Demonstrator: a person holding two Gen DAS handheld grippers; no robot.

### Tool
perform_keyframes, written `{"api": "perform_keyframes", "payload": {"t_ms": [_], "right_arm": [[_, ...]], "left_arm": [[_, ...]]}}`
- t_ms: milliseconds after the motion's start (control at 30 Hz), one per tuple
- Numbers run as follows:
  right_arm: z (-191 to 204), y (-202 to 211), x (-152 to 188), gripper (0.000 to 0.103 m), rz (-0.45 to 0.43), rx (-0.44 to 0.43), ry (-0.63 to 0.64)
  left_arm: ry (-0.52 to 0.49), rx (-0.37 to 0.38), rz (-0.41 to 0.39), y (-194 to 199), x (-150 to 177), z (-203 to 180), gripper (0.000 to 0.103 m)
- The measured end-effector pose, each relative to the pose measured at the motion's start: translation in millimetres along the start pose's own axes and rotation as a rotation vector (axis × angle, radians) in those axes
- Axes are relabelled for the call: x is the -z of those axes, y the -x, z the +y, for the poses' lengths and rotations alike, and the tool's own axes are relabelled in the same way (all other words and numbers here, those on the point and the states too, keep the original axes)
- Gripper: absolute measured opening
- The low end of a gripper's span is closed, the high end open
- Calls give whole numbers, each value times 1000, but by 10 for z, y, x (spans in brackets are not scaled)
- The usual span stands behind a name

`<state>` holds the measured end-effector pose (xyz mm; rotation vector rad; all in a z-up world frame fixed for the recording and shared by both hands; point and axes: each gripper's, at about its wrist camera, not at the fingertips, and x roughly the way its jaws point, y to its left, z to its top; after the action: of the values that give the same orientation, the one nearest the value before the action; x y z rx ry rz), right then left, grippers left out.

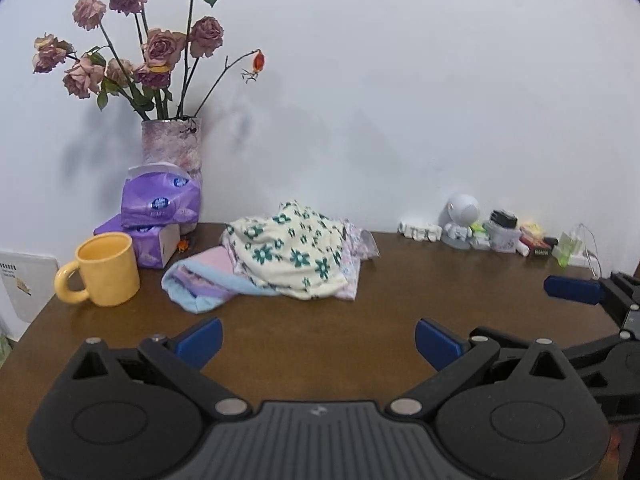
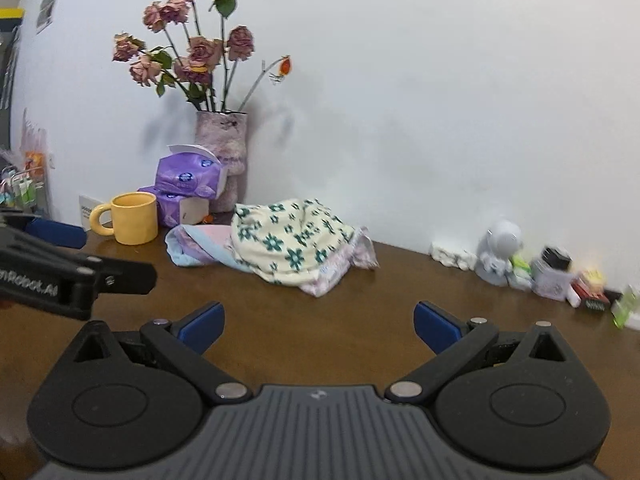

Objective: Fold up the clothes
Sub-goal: 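Move both grippers toward the crumpled cream floral shirt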

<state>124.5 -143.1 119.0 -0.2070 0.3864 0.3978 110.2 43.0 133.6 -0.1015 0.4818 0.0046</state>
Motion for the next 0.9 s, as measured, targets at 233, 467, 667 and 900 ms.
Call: {"api": "perform_keyframes", "payload": {"t_ms": [233, 467, 667, 900], "right_arm": [[-14, -409, -317, 103, -3, -54, -16], [-71, -880, -559, 103, 12, -78, -23], [-182, -1309, -658, 103, 47, -85, -47], [-302, -1847, -711, 103, 103, -87, -51]], "left_arm": [[25, -37, 0, -378, -308, 138, 103], [17, -70, -19, -715, -538, 253, 103], [32, -84, -6, -1093, -657, 389, 103], [16, -110, 22, -1566, -767, 509, 103]]}}
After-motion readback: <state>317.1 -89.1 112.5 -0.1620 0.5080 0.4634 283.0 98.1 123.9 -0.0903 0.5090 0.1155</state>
